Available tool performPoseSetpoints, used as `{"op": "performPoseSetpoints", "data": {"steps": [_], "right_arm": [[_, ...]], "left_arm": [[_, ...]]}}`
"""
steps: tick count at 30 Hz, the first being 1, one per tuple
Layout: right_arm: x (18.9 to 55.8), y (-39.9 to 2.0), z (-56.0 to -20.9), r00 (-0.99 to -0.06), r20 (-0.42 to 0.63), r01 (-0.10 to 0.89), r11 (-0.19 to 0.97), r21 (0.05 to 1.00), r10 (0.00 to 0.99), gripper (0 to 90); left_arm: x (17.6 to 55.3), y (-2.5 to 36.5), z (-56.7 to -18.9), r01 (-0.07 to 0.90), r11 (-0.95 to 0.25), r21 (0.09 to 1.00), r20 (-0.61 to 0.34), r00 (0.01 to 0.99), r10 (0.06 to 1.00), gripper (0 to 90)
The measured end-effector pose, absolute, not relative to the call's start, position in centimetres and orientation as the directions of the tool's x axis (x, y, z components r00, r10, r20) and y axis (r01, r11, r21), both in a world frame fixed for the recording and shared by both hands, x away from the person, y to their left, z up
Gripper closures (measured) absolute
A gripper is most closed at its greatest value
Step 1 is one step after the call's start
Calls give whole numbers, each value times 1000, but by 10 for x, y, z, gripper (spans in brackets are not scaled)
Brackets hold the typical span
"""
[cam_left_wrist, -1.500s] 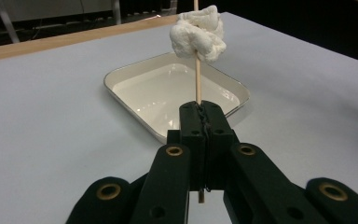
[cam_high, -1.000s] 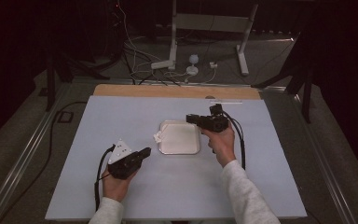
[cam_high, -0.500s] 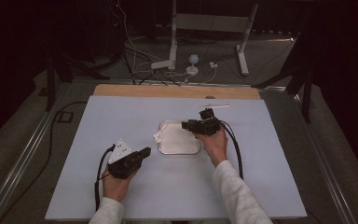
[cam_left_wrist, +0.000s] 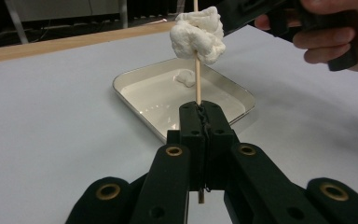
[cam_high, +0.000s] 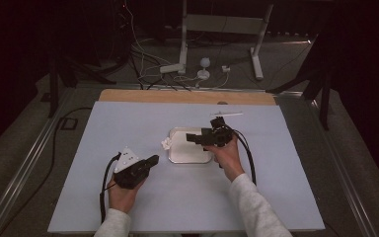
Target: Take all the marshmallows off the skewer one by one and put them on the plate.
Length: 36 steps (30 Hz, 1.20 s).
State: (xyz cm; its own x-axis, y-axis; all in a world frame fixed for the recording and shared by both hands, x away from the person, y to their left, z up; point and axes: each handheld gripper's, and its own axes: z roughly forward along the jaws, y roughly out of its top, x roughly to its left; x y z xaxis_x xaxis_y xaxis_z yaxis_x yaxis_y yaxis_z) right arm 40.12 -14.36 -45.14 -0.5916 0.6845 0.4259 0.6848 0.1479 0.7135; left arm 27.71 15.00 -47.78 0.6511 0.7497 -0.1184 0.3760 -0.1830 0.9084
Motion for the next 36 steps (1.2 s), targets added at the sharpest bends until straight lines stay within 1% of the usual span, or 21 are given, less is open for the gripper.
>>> {"op": "performPoseSetpoints", "data": {"steps": [9,16,23,30,31,32,33,34,35,36], "right_arm": [[390,-138,-441,-630,441,660,143,737,639,152],[386,-131,-437,-643,461,660,138,739,611,157],[382,-119,-435,-658,476,661,146,736,583,181],[380,-108,-437,-671,495,666,154,730,552,248],[380,-106,-437,-668,509,671,144,727,542,284],[380,-106,-437,-668,509,671,144,727,542,284],[381,-105,-437,-666,522,677,138,723,534,304],[381,-104,-438,-663,539,685,130,717,519,365],[381,-104,-438,-663,539,685,130,717,519,365],[381,-103,-438,-665,542,686,133,715,515,402]], "left_arm": [[277,148,-478,374,-189,908,-114,654,748,900],[277,147,-478,373,-188,909,-114,654,747,900],[276,145,-476,368,-190,910,-110,659,744,900],[276,144,-476,365,-198,910,-104,661,743,900],[276,144,-476,364,-200,909,-102,663,742,900],[276,144,-476,364,-202,909,-101,663,742,900],[276,144,-476,364,-202,909,-101,664,741,900],[276,143,-476,363,-202,909,-101,664,741,900],[276,143,-476,363,-200,910,-102,664,741,900],[276,144,-476,362,-198,911,-103,664,741,900]]}}
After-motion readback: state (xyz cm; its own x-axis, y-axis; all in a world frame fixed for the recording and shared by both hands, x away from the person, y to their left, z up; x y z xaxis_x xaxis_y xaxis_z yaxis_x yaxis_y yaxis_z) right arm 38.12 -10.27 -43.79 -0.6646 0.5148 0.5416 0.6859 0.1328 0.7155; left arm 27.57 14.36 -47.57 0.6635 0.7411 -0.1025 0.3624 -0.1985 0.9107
